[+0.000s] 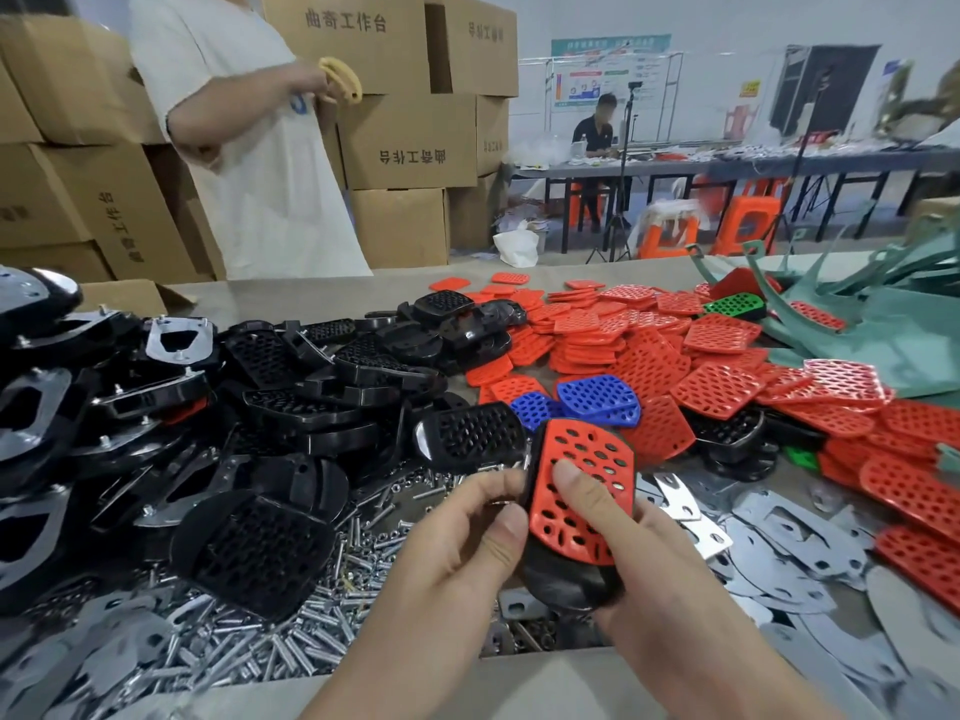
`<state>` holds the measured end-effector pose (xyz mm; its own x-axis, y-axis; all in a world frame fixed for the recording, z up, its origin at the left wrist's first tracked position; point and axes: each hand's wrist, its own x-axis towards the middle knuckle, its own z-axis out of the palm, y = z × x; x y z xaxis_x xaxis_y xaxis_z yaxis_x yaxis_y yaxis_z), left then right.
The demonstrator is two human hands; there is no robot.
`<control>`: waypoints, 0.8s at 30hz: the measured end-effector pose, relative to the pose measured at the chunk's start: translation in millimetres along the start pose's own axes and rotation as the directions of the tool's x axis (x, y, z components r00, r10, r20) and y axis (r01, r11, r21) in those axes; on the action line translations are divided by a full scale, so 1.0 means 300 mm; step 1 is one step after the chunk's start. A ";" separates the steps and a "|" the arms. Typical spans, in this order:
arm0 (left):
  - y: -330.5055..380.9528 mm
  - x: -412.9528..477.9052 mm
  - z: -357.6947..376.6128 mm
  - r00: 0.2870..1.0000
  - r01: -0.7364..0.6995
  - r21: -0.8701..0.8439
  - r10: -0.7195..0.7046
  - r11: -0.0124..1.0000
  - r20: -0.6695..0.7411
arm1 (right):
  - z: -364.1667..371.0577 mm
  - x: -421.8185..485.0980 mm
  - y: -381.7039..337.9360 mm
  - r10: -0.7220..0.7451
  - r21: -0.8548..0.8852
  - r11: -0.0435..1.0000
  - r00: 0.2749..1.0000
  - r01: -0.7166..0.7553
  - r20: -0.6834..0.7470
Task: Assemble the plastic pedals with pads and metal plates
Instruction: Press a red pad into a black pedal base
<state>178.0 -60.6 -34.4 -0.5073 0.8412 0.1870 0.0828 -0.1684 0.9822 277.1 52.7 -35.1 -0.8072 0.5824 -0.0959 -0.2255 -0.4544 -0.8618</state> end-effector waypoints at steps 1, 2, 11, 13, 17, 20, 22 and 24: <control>-0.003 0.002 0.000 1.000 0.001 0.029 -0.001 1.000 -0.006 | 0.002 -0.001 0.003 0.011 0.002 1.000 1.000 -0.011 -0.017; -0.002 0.002 0.000 1.000 -0.005 0.061 0.006 0.998 -0.009 | 0.002 -0.003 0.005 0.016 -0.003 1.000 1.000 -0.016 -0.026; 0.040 -0.026 0.020 0.997 -0.046 0.353 0.062 0.935 -0.034 | 0.031 -0.019 0.009 -0.045 -0.167 0.985 0.996 0.031 -0.080; 0.045 -0.026 0.023 0.997 -0.048 0.330 0.066 0.943 -0.045 | 0.038 -0.020 0.014 -0.104 -0.221 0.972 0.988 0.076 -0.117; 0.035 -0.018 0.032 0.996 -0.045 0.216 0.059 0.975 -0.059 | 0.037 -0.026 0.010 -0.168 -0.282 0.952 0.974 0.121 -0.149; 0.017 -0.009 0.040 0.999 0.039 0.013 -0.038 0.999 -0.032 | 0.024 -0.023 0.001 -0.165 -0.279 0.954 0.971 0.112 -0.173; 0.008 -0.006 0.041 0.996 0.088 -0.069 -0.089 0.994 -0.001 | 0.019 -0.022 -0.002 -0.178 -0.295 0.948 0.968 0.120 -0.178; 0.004 -0.003 0.038 0.997 0.077 -0.032 -0.077 0.997 0.015 | 0.022 -0.021 -0.005 -0.186 -0.309 0.942 0.969 0.129 -0.162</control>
<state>188.2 -55.8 -33.1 -0.4993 0.8592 0.1114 0.0162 -0.1193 0.9927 279.0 45.1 -30.0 -0.6520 0.7581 -0.0136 -0.1476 -0.1446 -0.9784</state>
